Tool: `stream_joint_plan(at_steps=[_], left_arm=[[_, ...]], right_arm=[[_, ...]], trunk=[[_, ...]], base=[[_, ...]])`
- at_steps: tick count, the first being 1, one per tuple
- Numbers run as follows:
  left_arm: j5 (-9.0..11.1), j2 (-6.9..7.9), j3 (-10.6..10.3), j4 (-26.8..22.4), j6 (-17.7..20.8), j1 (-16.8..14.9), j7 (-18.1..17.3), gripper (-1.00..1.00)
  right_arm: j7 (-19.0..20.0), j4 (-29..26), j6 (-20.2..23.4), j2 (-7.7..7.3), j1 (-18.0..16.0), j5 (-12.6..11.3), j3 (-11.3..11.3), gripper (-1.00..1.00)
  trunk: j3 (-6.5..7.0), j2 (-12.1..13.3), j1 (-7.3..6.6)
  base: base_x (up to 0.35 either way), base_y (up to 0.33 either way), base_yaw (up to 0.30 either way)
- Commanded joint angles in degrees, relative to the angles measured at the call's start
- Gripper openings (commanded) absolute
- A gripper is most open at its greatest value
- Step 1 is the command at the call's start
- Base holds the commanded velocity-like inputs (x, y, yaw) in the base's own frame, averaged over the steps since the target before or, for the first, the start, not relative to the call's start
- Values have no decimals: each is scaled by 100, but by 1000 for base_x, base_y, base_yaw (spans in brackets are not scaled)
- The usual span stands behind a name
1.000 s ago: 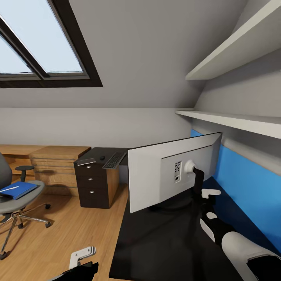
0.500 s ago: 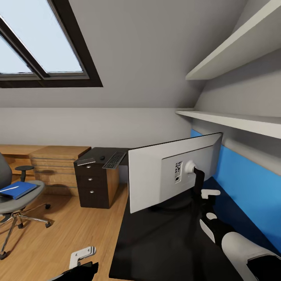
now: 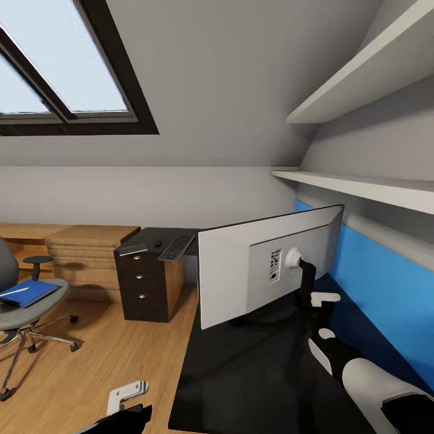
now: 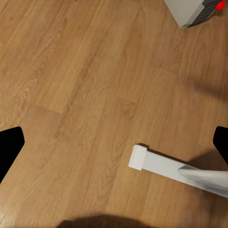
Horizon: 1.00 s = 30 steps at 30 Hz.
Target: In the bedroom, organize the workspace by keeping the computer under the desk, ensuring the monitor is on the desk, placing the keyboard on the desk next to the monitor, placing the mouse on the desk next to the keyboard, moving the folder from the swivel chair onto the desk next to the mouse, stacking the notebook on top of the folder with the pen on top of the notebook, and positioning the swivel chair next to the desk.
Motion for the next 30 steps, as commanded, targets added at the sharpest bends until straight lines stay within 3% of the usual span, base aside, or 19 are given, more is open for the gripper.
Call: stream_joint_plan(at_steps=[1,7,30], left_arm=[[62,-4,5,-8,16,-1,42,100],[64,-4,5,-8,16,-1,42,100],[63,-4,5,-16,16,-1,48,100]], right_arm=[[-21,1,-18,-4,-4,-55,50,100],[-21,8,-18,-4,-4,-53,50,100],[-38,-95,134,62,-4,-77,69,100]], trunk=[[-6,-3,0],[-6,-3,0],[-6,-3,0]], base=[[0,0,0],[-135,21,0],[-311,132,0]])
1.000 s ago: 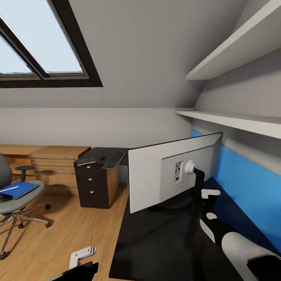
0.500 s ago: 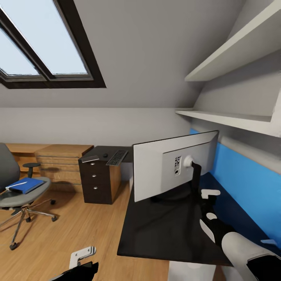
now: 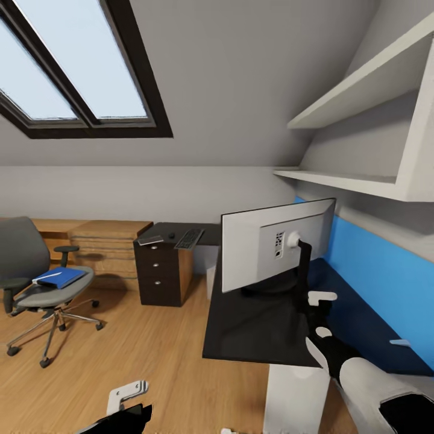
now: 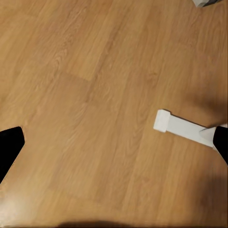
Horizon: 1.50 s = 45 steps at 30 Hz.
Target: In the bedroom, organize the workspace by keeping the computer under the desk, ensuring the monitor is on the desk, placing the keyboard on the desk next to the monitor, placing the mouse on the desk next to the keyboard, moving the folder from the swivel chair onto the desk next to the mouse, stacking the notebook on top of the folder with the pen on top of the notebook, and positioning the swivel chair next to the desk.
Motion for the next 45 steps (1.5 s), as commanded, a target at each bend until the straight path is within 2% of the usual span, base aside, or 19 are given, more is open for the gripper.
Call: stream_joint_plan(at_steps=[1,3,5,8,10,13,14,15,16,24,31,39,45], left_arm=[[58,-3,5,-5,15,-1,46,100],[52,-3,5,-1,16,-1,49,100],[48,-3,5,1,18,-1,51,100],[46,-3,5,2,22,-1,52,100],[45,-3,5,2,17,-1,59,100],[45,-3,5,4,16,-1,61,100],[47,-3,3,8,15,-1,59,100],[48,-3,3,8,15,-1,60,100],[52,-3,2,10,14,-1,56,100],[45,-3,-4,11,6,-1,45,100],[38,-12,-22,116,-22,-1,29,100],[39,-12,-22,116,-20,-1,35,100],[42,-12,-22,116,-20,-1,35,100]], right_arm=[[-31,-88,143,60,-5,-59,44,100],[-73,-399,631,280,-5,-61,18,100],[-210,-689,1028,439,0,-59,8,100],[-636,-1148,1504,586,30,-62,17,100],[-1467,-2006,2129,843,321,-50,29,100],[-1801,-2704,2434,933,689,-37,53,100],[-1916,-3235,2605,960,971,-8,121,100],[-1941,-3391,2657,963,1053,5,160,100],[-2022,-3947,2847,967,1318,51,373,100],[-2077,-4349,2959,1024,1469,73,593,100],[-2090,-4368,2934,1021,1472,99,591,100],[-2090,-4368,2934,1021,1472,102,596,100],[-2090,-4368,2934,1021,1472,102,636,100]], trunk=[[-5,-4,-3],[-5,-4,-3],[-5,-4,-3],[-5,-4,-3],[-5,-4,-3],[-5,-4,-3],[-5,-4,-3],[-5,-4,-3],[-5,-4,-3],[-5,-4,-3],[13,-4,-3],[36,-4,-3],[38,-4,-3]], base=[[-280,218,0],[-275,224,0],[-272,228,0],[-269,227,0],[-125,106,0],[-49,41,0],[-18,15,0],[-14,12,0],[-5,77,0],[-44,241,0],[136,273,-126],[25,48,-228],[2,113,-57]])
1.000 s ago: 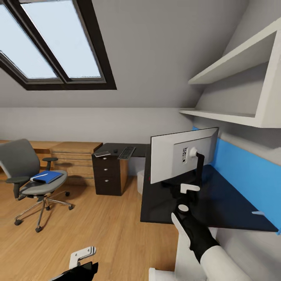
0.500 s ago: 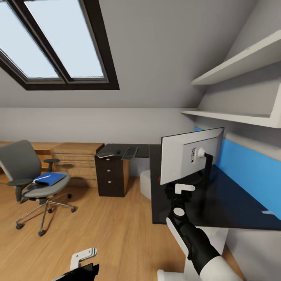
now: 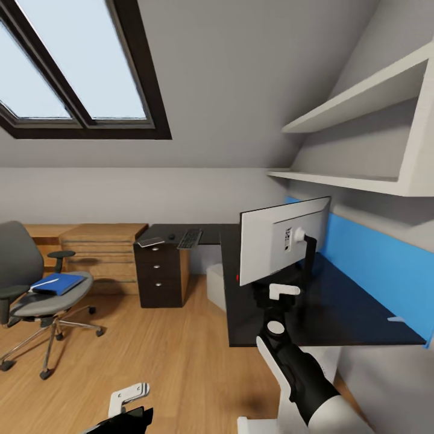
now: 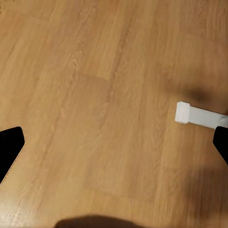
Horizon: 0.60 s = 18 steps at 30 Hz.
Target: In the bedroom, organize the workspace by keeping the computer under the desk, ensuring the monitor is on the desk, placing the keyboard on the desk next to the monitor, placing the mouse on the desk next to the keyboard, moving the folder from the swivel chair onto the desk next to the mouse, stacking the notebook on top of the folder with the pen on top of the notebook, and positioning the swivel chair next to the desk.
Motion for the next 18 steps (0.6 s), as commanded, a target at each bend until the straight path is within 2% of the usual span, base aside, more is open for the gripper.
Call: stream_joint_plan(at_steps=[1,4,13,18], left_arm=[[62,-3,5,-8,15,-1,39,100],[63,-3,5,-8,15,-1,33,100],[63,1,5,-8,15,-1,34,100],[63,-2,5,-8,11,-1,32,100]], right_arm=[[-40,-7,38,-2,-6,-20,55,100],[-40,-7,38,-2,-6,-12,158,100],[-37,-7,33,-28,17,-11,173,100],[-29,1,30,-35,19,38,174,100]], trunk=[[-6,-4,1],[-6,-4,1],[-6,-4,1],[-6,-4,1]], base=[[0,258,-13],[0,208,-3],[1,31,0],[113,136,0]])
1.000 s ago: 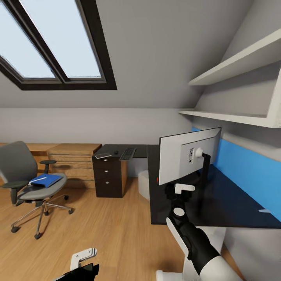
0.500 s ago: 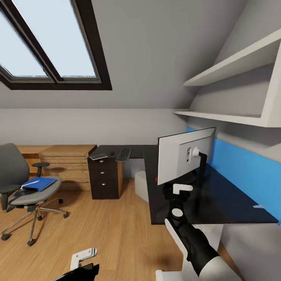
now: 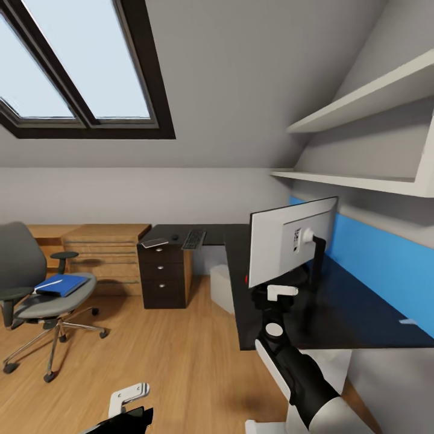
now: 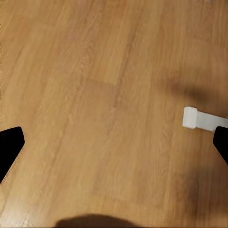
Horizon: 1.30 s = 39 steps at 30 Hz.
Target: In the bedroom, organize the workspace by keeping the computer under the desk, ensuring the monitor is on the desk, placing the keyboard on the desk next to the monitor, placing the mouse on the desk next to the keyboard, moving the folder from the swivel chair onto the desk next to the mouse, stacking the notebook on top of the folder with the pen on top of the notebook, and positioning the swivel chair next to the desk.
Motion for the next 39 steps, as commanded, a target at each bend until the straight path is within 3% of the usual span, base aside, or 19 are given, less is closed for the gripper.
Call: stream_joint_plan(at_steps=[1,15,25,32,35,37,39], left_arm=[[61,-3,6,-8,14,0,41,100],[63,-12,-10,121,11,0,41,100],[61,-13,-11,166,11,0,43,100],[69,-13,-11,168,11,0,24,100],[70,-13,-12,168,-11,0,23,100],[70,-13,-12,168,-23,0,23,100],[70,-13,-12,168,-28,0,23,100]], right_arm=[[-39,-3,38,-1,-6,-6,17,100],[-26,133,-153,94,-48,260,19,100],[-73,679,-124,274,-631,281,0,100],[-344,1280,-439,263,-887,294,-13,100],[-763,1264,-535,245,-887,566,12,100],[-934,1258,-584,252,-881,929,19,100],[-979,1255,-696,262,-876,1114,23,100]], trunk=[[-6,-4,3],[-6,-4,3],[-6,-4,3],[-6,-4,3],[-6,-4,3],[-6,-4,3],[-6,-4,3]], base=[[200,187,0],[166,137,0],[9,7,0],[0,0,0],[0,0,0],[0,0,0],[0,0,0]])
